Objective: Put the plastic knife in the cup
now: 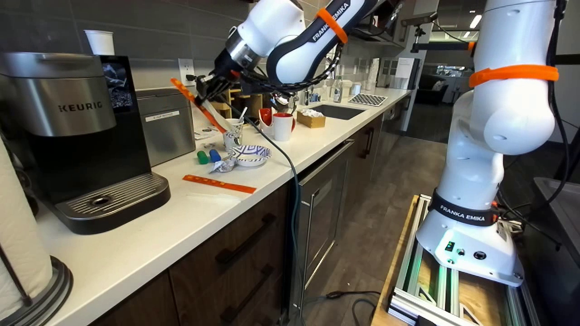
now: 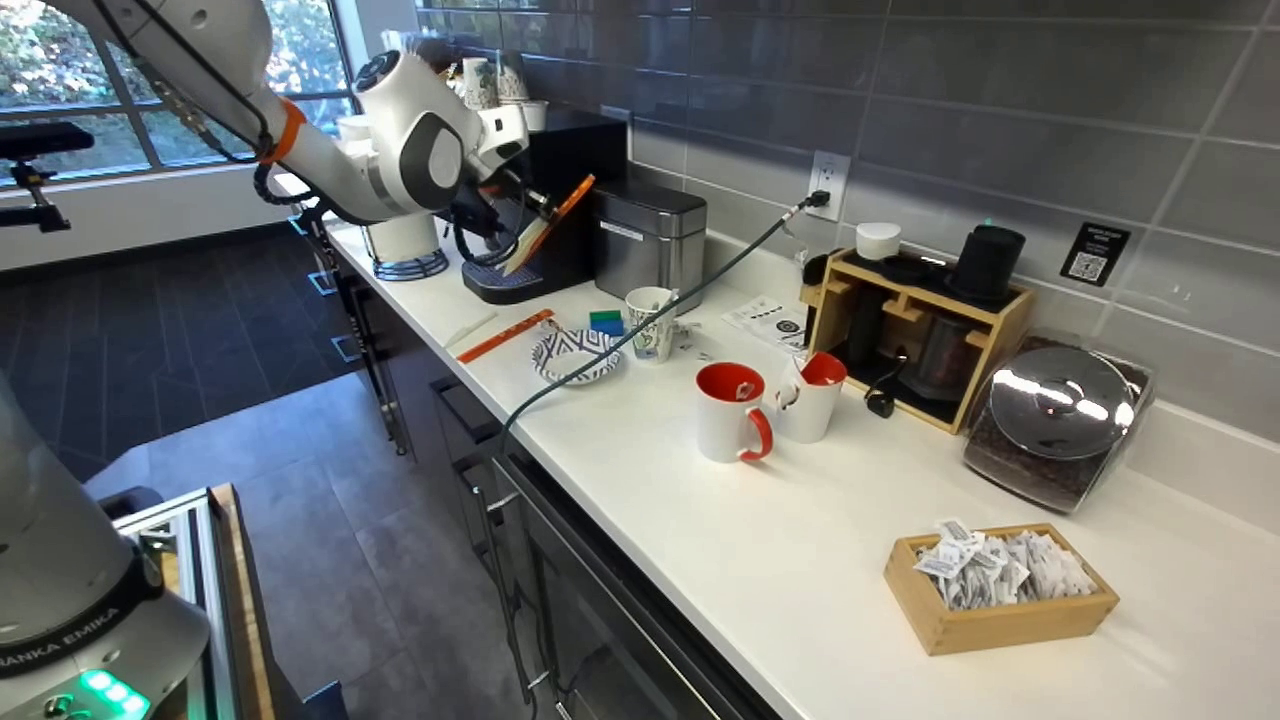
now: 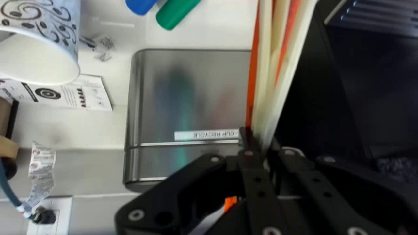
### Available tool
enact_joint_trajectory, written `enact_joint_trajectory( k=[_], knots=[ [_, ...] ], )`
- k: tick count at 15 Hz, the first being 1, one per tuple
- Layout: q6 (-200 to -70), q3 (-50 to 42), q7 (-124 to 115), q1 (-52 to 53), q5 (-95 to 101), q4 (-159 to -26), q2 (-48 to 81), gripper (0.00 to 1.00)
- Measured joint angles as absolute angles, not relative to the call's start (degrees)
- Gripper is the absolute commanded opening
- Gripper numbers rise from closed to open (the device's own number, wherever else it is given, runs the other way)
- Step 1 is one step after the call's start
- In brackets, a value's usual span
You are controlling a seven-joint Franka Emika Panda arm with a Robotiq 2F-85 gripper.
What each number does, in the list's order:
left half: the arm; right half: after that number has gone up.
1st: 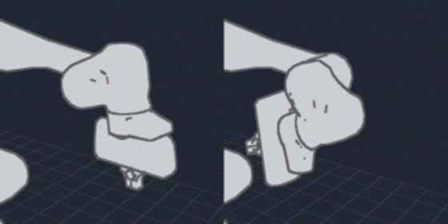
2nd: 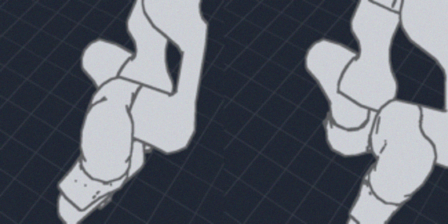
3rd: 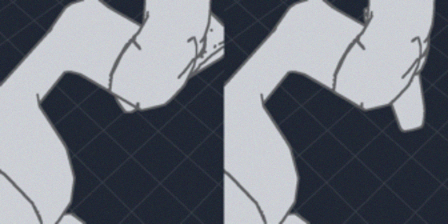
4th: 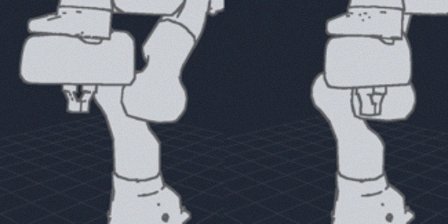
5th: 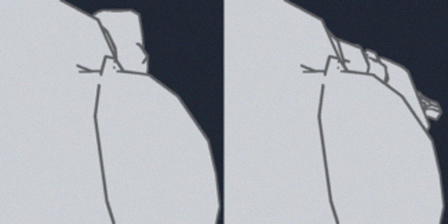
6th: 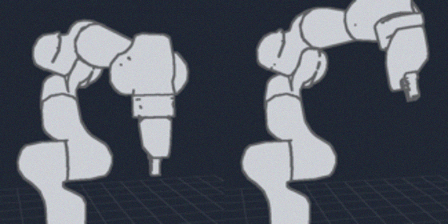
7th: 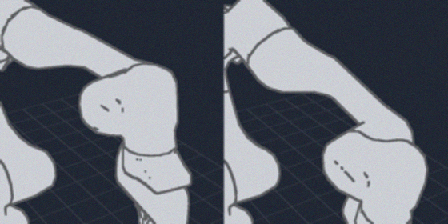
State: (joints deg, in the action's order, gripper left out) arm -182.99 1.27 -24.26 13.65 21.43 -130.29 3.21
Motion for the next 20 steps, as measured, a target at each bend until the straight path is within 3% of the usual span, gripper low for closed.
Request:
enact_joint_trajectory(
  k=[2,3,7,8,10,15,20],
  knots=[
    [-191.35,1.14,-23.78,11.89,20.12,-134.29,0.86,0.02],
    [-194.98,0.85,-24.28,11.33,20.11,-135.88,-0.05,0.09],
    [-200.52,0.52,-28.46,11.07,22.70,-139.56,-1.61,0.09],
    [-200.52,0.54,-28.57,11.08,22.72,-139.64,-1.64,0.02],
    [-200.52,0.53,-28.24,11.02,22.27,-139.50,-1.67,0.02],
    [-206.56,-0.99,-12.43,7.32,6.04,-135.89,-1.01,0.02],
    [-223.68,-0.56,6.61,7.44,-12.35,-134.94,5.46,0.02]
  ],
)
